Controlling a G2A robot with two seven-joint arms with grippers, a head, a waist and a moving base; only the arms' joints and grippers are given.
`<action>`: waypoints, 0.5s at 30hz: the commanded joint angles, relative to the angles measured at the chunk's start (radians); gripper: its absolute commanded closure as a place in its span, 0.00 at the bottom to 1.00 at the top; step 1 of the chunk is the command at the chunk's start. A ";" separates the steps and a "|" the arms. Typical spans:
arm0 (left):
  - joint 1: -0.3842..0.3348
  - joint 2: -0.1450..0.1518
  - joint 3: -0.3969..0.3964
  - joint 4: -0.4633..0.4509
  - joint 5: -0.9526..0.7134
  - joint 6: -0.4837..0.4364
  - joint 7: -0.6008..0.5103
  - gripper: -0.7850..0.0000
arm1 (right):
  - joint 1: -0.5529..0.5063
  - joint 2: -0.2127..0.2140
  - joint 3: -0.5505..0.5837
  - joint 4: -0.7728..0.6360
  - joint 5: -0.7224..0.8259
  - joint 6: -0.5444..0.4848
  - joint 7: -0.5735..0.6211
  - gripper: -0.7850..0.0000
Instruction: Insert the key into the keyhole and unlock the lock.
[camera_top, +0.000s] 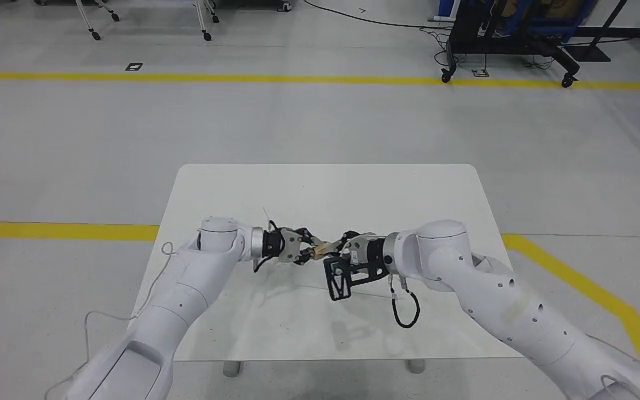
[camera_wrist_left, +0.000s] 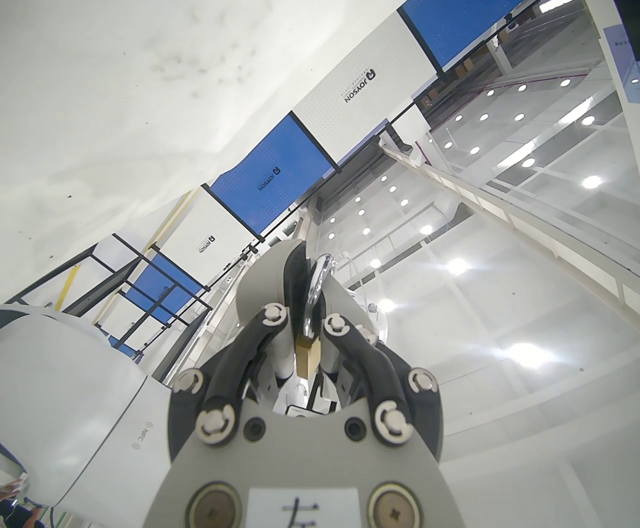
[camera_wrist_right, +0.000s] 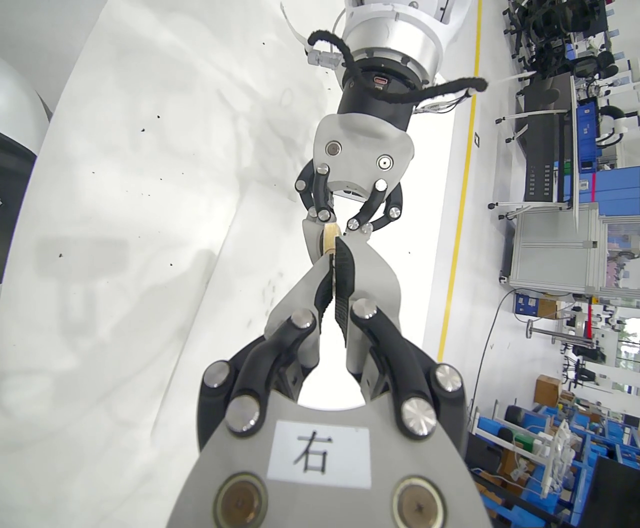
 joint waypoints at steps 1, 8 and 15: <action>-0.001 0.000 0.002 0.001 0.001 0.002 0.001 1.00 | -0.001 -0.001 -0.001 -0.001 0.002 -0.002 0.012 1.00; -0.003 -0.001 0.007 0.006 -0.002 0.010 0.002 1.00 | 0.003 -0.011 -0.013 -0.005 0.001 -0.001 0.060 1.00; -0.004 -0.001 0.007 0.008 -0.008 0.007 -0.003 1.00 | 0.013 -0.025 -0.033 -0.003 0.011 0.007 0.135 1.00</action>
